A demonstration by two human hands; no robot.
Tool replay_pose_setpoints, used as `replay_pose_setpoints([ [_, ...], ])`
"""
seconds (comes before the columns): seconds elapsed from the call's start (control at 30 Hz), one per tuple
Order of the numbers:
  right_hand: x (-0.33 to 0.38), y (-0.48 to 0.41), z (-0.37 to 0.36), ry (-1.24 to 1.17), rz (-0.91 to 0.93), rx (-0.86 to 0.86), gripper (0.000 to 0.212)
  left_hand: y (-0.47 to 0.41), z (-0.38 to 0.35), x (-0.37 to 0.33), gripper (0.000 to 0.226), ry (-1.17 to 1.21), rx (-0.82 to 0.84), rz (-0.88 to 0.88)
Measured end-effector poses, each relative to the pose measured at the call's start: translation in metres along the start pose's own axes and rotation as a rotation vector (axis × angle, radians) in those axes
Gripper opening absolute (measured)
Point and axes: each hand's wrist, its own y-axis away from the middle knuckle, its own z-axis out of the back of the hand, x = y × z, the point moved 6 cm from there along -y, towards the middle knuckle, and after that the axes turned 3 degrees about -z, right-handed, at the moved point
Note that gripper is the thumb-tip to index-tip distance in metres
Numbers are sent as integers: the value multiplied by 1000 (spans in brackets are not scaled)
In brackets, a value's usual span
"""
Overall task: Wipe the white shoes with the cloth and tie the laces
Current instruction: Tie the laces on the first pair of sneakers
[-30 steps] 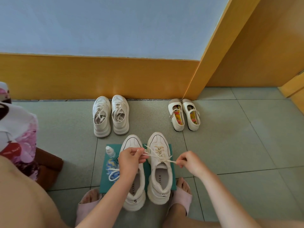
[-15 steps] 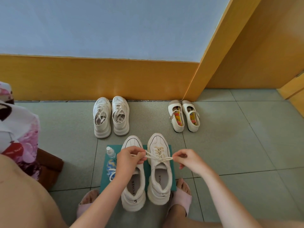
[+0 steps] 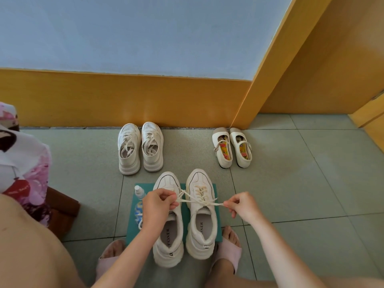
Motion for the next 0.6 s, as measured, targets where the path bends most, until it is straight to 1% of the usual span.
replay_pose_setpoints([
  [0.17, 0, 3, 0, 4, -6, -8, 23, 0, 0, -3, 11, -41, -22, -14],
  [0.23, 3, 5, 2, -50, -7, -28, 19, 1, -2, -5, 9, -82, -15, -30],
  [0.3, 10, 9, -2, -162, -28, -8, 14, 4, -1, -10, 4, -191, -3, -99],
  [0.33, 15, 12, -5, -199, -45, 6, 23, 6, 1, -12, 9, -267, -6, -160],
  [0.37, 19, 14, -9, -201, -69, 20, 39, 7, 2, -13, 20, -349, -14, -214],
  [0.4, 23, 18, -15, -185, -97, 39, 55, 9, 4, -13, 31, -438, -29, -243],
  [0.43, 28, 21, -21, -184, -119, 62, 66, 12, 6, -11, 44, -528, -48, -251],
  [0.5, 37, 28, -39, -245, -166, 98, 73, 17, 7, -2, 68, -653, -41, -203],
  [0.6, 38, 31, -65, -271, -220, 71, 89, 21, 0, 22, 93, -668, 56, -15],
])
